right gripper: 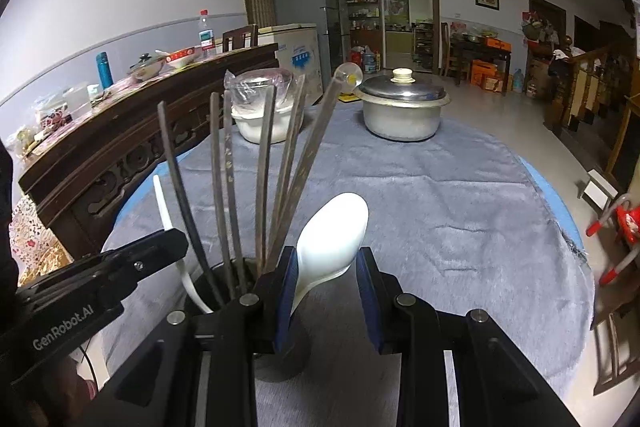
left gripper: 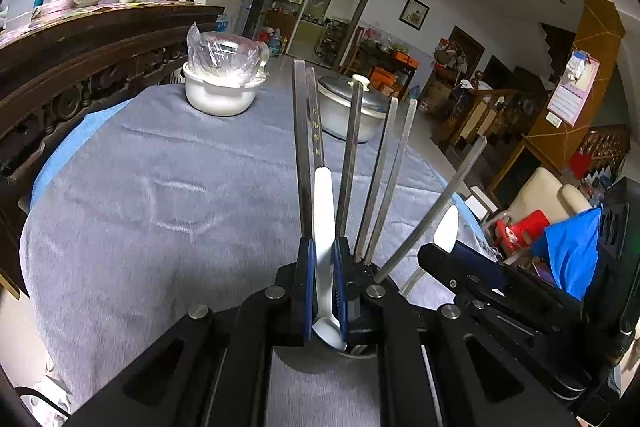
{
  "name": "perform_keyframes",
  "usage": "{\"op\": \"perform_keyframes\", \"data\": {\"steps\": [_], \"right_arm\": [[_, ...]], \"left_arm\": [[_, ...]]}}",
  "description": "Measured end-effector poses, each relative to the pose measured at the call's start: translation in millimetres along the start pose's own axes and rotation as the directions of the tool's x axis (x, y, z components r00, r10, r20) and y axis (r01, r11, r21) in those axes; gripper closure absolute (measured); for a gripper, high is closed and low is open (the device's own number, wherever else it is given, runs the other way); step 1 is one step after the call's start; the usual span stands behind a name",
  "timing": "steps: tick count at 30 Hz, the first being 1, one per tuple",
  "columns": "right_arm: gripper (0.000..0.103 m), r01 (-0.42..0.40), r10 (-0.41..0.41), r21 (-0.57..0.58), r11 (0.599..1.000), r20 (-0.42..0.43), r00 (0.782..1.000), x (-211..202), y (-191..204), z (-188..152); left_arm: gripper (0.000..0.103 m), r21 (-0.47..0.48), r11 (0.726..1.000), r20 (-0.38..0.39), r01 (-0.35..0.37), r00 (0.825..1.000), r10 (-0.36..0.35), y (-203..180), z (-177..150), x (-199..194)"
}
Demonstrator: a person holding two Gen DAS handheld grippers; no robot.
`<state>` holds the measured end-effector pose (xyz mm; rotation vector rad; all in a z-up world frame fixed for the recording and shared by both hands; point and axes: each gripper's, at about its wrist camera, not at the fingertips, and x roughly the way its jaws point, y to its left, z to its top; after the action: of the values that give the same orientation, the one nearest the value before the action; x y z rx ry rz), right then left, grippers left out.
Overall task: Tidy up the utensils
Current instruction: 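Lower both spoons into the black holder and open both grippers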
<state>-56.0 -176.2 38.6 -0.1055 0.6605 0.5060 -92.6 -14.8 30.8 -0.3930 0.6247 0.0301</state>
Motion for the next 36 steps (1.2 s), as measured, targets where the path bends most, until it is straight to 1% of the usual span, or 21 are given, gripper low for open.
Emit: {"op": "perform_keyframes", "data": {"steps": [15,23,25,26,27,28,29,30,31,33,36], "right_arm": [[0.070,-0.031,0.030,-0.019,0.999,-0.023,0.999,-8,9,-7],[0.070,-0.062,0.061,-0.029,0.998,-0.040,0.997,-8,15,-10],[0.069,-0.071,0.070,-0.034,0.997,-0.044,0.997,-9,17,-11],[0.069,-0.073,0.072,-0.037,0.997,-0.045,0.996,-10,17,-12],[0.067,-0.074,0.072,-0.037,0.997,-0.045,0.996,-11,17,-13],[0.062,-0.077,0.075,-0.037,0.996,-0.044,0.996,-12,17,-13],[0.057,-0.083,0.082,-0.036,0.996,-0.041,0.996,-15,16,-13],[0.047,-0.084,0.083,-0.037,0.996,-0.031,0.996,-18,16,-13],[0.046,-0.080,0.079,-0.038,0.996,-0.022,0.997,-22,15,-14],[0.046,-0.080,0.080,-0.030,0.996,-0.013,0.997,-27,13,-14],[0.046,-0.084,0.084,-0.008,0.996,-0.005,0.996,-33,8,-15]], "left_arm": [[0.093,0.001,1.000,-0.013,0.015,1.000,-0.015,3,-6,-9],[0.092,0.004,1.000,-0.016,0.025,1.000,-0.025,3,-7,-13],[0.086,0.001,1.000,-0.020,0.029,0.999,-0.029,4,-7,-14],[0.081,-0.003,1.000,-0.018,0.028,0.999,-0.028,5,-6,-15],[0.075,-0.007,1.000,-0.015,0.027,1.000,-0.027,6,-6,-16],[0.072,-0.010,1.000,-0.008,0.027,1.000,-0.027,7,-5,-19],[0.067,-0.012,1.000,-0.001,0.026,1.000,-0.026,8,-4,-21],[0.063,-0.015,1.000,0.006,0.023,1.000,-0.023,9,-3,-23],[0.060,-0.019,1.000,0.012,0.021,1.000,-0.021,10,-2,-25],[0.051,-0.025,1.000,0.022,0.014,1.000,-0.013,13,0,-29],[0.047,-0.034,0.999,0.034,-0.003,0.999,0.005,18,2,-34]]}}
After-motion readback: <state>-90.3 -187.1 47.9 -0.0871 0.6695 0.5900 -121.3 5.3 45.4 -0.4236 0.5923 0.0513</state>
